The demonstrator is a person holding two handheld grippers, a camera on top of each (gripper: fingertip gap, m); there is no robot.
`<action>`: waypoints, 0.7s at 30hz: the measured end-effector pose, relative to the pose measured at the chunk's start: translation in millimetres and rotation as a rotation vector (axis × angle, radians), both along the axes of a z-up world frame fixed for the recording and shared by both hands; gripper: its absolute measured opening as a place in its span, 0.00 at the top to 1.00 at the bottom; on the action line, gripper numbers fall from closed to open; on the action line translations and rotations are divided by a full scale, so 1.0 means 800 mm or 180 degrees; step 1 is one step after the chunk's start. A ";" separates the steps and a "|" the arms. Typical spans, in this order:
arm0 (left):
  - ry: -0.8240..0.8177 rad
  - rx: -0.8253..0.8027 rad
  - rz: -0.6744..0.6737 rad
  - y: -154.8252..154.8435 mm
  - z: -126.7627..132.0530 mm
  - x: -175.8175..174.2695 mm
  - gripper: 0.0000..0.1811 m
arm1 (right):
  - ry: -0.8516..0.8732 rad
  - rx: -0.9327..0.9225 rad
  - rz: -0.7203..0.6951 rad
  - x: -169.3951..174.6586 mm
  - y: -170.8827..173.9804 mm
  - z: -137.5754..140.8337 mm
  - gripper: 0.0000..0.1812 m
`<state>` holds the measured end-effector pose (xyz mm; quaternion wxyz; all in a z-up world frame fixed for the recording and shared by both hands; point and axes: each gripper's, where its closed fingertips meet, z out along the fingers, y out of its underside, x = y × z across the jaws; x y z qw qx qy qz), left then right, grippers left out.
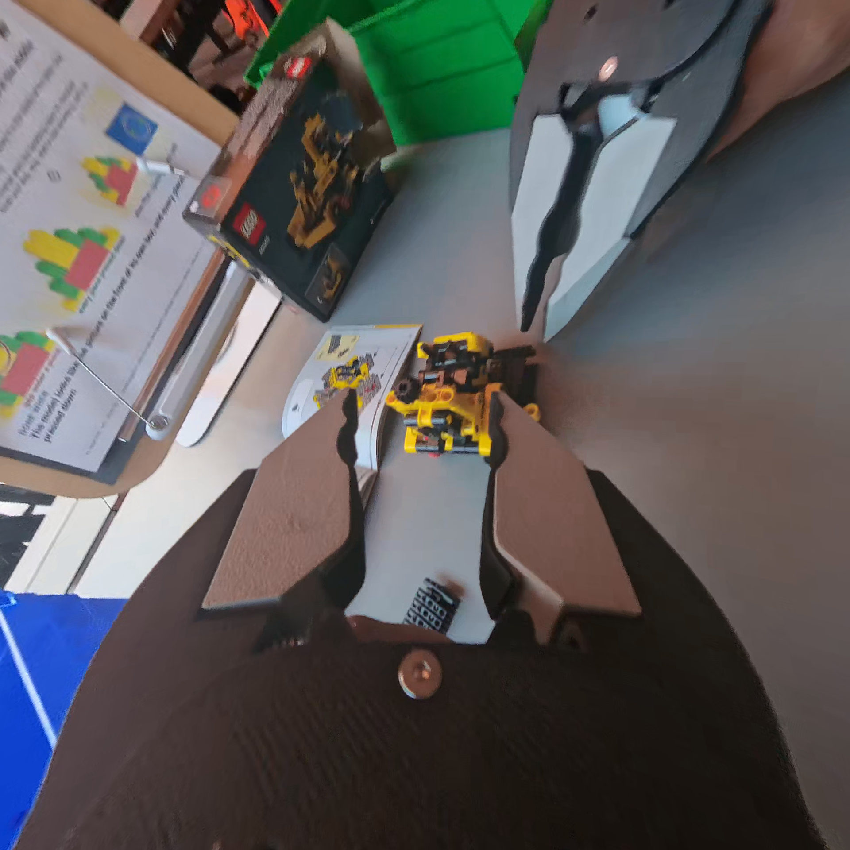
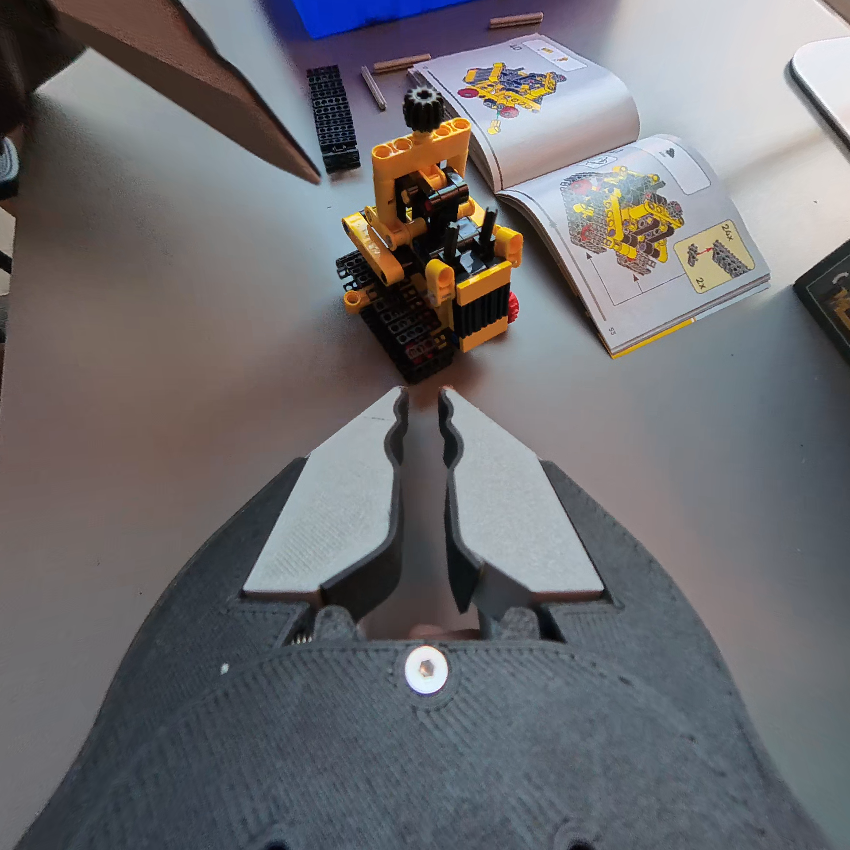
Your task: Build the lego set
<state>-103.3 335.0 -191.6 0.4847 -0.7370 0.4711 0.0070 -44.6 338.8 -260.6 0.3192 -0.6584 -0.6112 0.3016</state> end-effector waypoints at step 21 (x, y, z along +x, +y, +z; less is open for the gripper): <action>-0.0410 -0.0742 -0.0585 0.029 -0.024 -0.009 0.61 | -0.0135 0.0469 0.0119 -0.011 0.003 -0.008 0.87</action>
